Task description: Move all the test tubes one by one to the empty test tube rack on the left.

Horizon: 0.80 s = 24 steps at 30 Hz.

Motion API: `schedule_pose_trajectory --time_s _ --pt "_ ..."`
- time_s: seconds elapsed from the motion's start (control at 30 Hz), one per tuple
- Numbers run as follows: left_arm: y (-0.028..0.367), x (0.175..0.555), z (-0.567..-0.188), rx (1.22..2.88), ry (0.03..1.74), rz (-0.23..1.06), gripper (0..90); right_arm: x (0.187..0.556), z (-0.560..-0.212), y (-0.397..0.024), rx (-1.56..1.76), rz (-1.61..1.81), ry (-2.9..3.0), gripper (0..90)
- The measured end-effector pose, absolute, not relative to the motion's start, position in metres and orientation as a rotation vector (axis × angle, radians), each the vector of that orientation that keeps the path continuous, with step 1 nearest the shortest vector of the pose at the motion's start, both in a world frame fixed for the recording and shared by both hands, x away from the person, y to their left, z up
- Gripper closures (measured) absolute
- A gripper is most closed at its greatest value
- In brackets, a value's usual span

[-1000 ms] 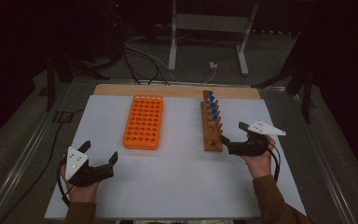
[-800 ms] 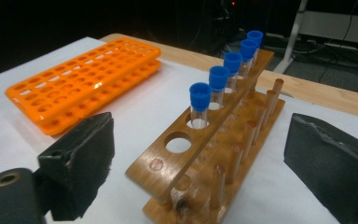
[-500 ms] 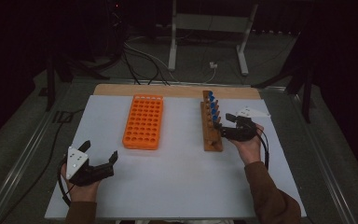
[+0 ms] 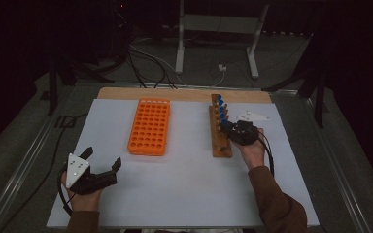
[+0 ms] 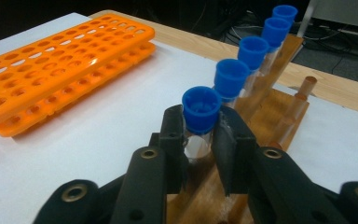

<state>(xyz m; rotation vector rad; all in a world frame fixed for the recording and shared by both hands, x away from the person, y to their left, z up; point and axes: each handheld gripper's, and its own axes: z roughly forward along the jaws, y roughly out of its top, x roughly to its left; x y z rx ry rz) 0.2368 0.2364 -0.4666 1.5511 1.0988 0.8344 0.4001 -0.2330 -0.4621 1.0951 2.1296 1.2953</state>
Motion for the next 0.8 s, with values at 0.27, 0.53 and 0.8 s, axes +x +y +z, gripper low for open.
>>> schedule_pose_trajectory --time_s 0.27,0.53,0.8 --pt "0.2374 0.2369 -0.4674 1.556 1.103 0.831 0.5 0.4034 -0.4659 -0.2259 1.093 1.288 2.107 75.2" --pt "0.2359 0.2395 -0.4688 1.557 1.12 0.816 0.5 0.4056 -0.4685 -0.2243 1.103 1.274 2.092 75.9" --pt "0.2335 0.238 -0.4704 1.576 1.1 0.811 0.5 0.4034 -0.4646 -0.2227 1.074 1.257 2.088 76.6"
